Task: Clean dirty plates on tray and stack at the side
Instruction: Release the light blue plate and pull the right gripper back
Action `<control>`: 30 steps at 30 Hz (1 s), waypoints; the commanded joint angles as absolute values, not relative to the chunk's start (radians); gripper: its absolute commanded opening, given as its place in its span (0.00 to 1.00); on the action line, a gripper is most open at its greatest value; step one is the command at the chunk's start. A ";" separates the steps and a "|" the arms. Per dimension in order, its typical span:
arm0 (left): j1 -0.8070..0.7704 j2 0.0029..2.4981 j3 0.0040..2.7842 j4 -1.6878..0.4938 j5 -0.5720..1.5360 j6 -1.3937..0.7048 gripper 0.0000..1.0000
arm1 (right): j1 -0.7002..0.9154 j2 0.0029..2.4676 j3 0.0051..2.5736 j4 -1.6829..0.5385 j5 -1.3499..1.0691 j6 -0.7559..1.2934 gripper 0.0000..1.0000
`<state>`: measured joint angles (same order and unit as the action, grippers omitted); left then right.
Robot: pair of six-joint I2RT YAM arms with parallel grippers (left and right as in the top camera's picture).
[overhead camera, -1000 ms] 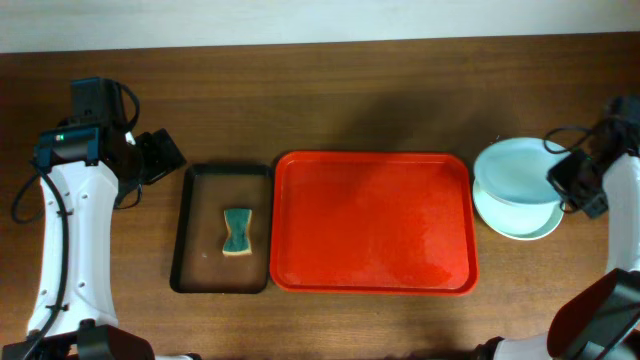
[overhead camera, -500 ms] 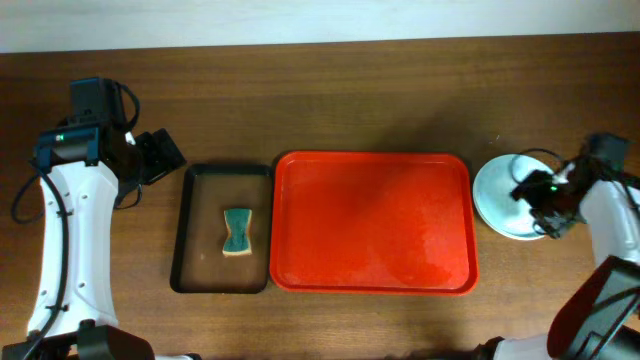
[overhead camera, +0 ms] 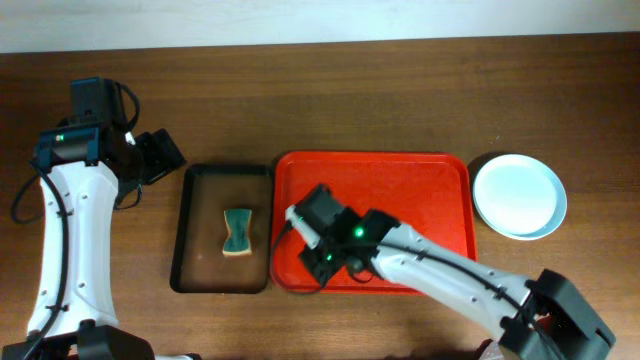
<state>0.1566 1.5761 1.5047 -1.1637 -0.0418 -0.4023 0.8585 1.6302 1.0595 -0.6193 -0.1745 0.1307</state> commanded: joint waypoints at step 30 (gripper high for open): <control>0.160 1.555 1.513 -1.165 -0.049 -0.411 0.99 | 0.255 1.499 1.092 -0.622 0.014 0.214 0.99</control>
<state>0.1566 1.5761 1.5047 -1.1637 -0.0418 -0.4023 0.2577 1.5799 1.0779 -0.6209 0.0032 0.2138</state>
